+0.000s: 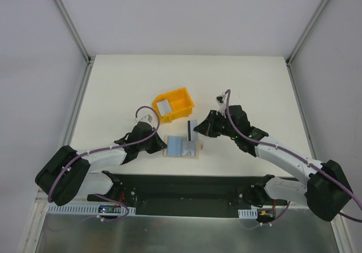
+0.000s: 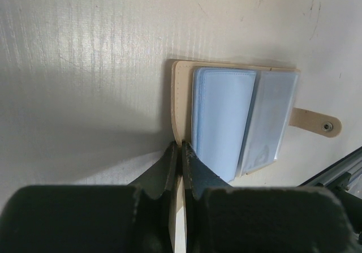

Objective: Put the credit cards into the card holder
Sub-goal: Insert the credit card into the card holder.

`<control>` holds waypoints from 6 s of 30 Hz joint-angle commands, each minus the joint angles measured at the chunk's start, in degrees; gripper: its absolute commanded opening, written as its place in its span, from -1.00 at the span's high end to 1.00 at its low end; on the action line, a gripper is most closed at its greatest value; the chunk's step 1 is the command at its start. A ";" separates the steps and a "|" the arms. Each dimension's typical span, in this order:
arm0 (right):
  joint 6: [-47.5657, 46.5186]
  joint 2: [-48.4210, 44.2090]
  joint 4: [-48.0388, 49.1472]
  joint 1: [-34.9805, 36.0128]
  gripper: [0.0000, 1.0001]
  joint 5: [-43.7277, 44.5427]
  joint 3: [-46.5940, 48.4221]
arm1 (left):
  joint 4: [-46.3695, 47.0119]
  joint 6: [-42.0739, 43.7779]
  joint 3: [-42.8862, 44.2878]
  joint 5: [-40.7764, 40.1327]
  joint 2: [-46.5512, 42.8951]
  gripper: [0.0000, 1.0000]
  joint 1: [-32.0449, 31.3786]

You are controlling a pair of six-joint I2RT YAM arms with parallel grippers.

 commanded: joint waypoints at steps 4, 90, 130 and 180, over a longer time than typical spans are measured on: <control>3.83 1.28 8.20 0.42 0.99 -2.37 -3.70 | -0.07 -1.38 -0.88 -1.47 -1.76 1.00 0.50; 12.63 30.29 23.61 3.93 0.41 -3.79 -2.74 | 2.66 -6.48 -2.02 -1.21 -1.06 1.00 0.32; 1.37 27.82 0.83 8.33 0.34 1.22 10.10 | 3.79 -5.16 -1.84 -0.16 -2.29 1.00 0.32; -3.90 22.98 -15.44 4.46 0.63 10.46 3.94 | -4.56 3.45 8.52 2.83 -3.79 1.00 -0.64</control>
